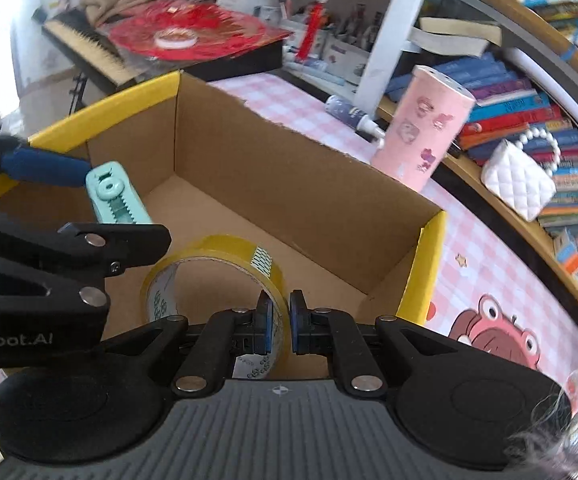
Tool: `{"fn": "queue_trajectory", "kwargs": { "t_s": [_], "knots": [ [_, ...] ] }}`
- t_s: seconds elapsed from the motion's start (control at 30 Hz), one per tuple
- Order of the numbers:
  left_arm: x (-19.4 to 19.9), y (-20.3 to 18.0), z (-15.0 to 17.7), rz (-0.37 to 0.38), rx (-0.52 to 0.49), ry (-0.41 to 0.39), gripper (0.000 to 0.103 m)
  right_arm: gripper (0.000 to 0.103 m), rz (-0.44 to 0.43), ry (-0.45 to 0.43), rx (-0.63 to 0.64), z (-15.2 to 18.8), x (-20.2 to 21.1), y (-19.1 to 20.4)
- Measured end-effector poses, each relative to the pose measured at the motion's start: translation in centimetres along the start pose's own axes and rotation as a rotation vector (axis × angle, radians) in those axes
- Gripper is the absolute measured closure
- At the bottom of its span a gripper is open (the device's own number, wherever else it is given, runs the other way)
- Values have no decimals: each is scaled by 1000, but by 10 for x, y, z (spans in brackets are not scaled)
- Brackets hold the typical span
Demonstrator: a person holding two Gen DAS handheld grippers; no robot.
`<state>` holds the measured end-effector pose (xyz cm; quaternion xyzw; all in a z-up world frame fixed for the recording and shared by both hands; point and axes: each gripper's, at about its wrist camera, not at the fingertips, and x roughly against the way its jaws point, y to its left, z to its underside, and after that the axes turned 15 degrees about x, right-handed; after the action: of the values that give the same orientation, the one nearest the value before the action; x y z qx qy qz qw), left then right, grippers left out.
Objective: Organize objects
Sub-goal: 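Open the left gripper over the box while the right gripper releases the tape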
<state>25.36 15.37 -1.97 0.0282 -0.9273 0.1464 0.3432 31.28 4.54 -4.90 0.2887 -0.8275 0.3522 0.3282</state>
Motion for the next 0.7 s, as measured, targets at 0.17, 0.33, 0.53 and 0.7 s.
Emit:
{"fn": "queue_trajectory", "kwargs": {
  "t_s": [0.17,0.33,0.53,0.7],
  "knots": [
    [-6,-1,-2,-23,13,10,34,94,34,-7,43,-2,-4,-4],
    [-9,-1,-4,-33,26,9,33,92,26,-12,62,-4,-6,-7],
    [6,-4,-5,-26,35,-47,21,68,33,-52,68,-3,5,-4],
    [37,-4,-7,8,30,-114,20,65,36,-105,24,-1,32,-1]
  ]
}}
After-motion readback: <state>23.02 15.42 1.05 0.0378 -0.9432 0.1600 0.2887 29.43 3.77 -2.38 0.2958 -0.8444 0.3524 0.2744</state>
